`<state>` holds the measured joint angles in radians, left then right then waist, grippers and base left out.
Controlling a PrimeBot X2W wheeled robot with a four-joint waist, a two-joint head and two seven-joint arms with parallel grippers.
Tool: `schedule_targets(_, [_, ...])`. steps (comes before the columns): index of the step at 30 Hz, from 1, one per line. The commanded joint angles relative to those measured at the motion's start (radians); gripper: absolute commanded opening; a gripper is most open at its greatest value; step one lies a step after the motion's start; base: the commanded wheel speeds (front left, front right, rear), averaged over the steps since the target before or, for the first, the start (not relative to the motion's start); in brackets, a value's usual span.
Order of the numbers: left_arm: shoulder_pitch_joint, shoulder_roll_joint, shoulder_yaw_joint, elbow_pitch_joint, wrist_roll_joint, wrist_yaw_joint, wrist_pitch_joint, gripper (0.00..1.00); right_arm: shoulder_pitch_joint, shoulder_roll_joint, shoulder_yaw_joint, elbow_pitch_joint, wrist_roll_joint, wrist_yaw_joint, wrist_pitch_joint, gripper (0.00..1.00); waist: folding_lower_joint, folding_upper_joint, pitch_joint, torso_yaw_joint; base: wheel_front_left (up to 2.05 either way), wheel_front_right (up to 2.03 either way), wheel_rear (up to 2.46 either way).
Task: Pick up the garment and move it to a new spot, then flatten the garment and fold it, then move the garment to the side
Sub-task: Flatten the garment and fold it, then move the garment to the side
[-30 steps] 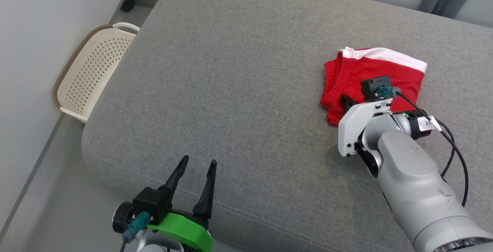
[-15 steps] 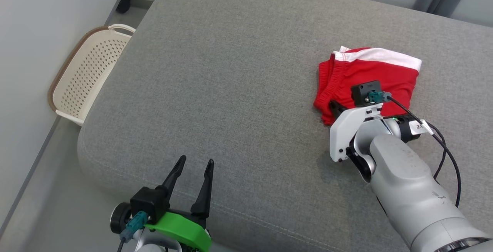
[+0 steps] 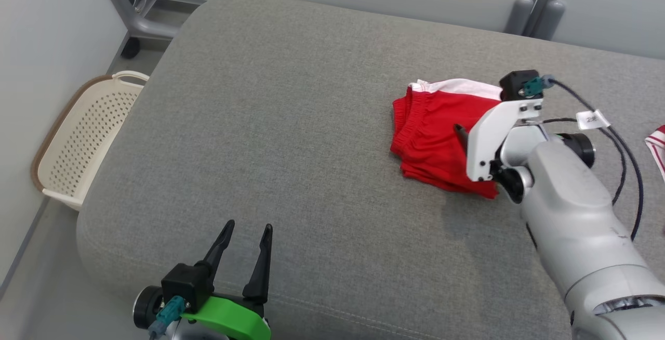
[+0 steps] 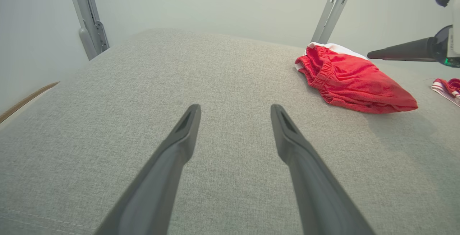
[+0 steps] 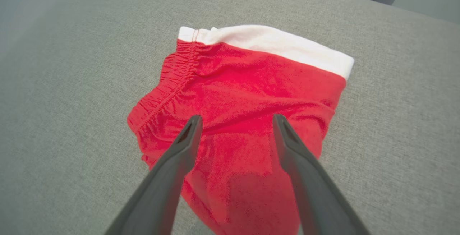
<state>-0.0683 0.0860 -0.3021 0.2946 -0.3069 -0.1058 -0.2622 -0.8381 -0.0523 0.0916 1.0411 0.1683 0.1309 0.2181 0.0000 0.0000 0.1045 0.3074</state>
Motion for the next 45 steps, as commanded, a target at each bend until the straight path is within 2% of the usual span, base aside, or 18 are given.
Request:
schedule_targets(1, [0.014,0.009,0.003,-0.008,0.002,0.006,-0.003,1.0,-0.022,-0.021,-0.071,0.009,-0.032,-0.001,0.073,1.0,0.0,0.0,-0.023,-0.031,0.0,0.0,0.0])
schedule_targets(8, [0.012,0.008,-0.013,-0.012,-0.002,0.005,-0.003,1.0,-0.049,-0.024,-0.311,-0.02,-0.199,0.0,0.34,1.0,0.0,0.0,-0.009,-0.031,0.0,0.0,0.0])
schedule_targets(13, [-0.002,0.007,-0.019,-0.011,-0.007,0.003,-0.003,1.0,-0.023,-0.004,-0.416,-0.108,-0.293,0.0,0.45,1.0,0.0,0.0,0.01,-0.016,0.0,0.0,0.0])
schedule_targets(16, [-0.011,0.006,-0.023,-0.01,-0.006,0.001,-0.003,1.0,-0.018,0.001,-0.454,-0.143,-0.301,0.0,0.493,1.0,0.0,0.0,0.021,-0.001,0.0,0.0,0.0])
schedule_targets(26, [-0.022,0.001,-0.038,-0.004,-0.008,-0.003,-0.003,1.0,-0.045,0.0,-0.469,-0.115,-0.263,0.0,0.52,1.0,0.0,0.0,0.049,0.025,0.0,0.0,0.0])
schedule_targets(35, [-0.033,-0.004,-0.049,0.001,-0.012,-0.007,-0.003,1.0,-0.045,0.0,-0.543,-0.099,-0.358,0.0,0.508,1.0,0.0,0.0,0.078,0.043,0.0,0.0,0.0])
schedule_targets(45, [-0.05,-0.01,-0.064,0.006,-0.014,-0.011,-0.003,1.0,-0.081,0.002,-0.604,0.009,-0.39,0.0,0.46,0.98,0.0,0.0,0.112,0.052,0.0,0.0,0.0])
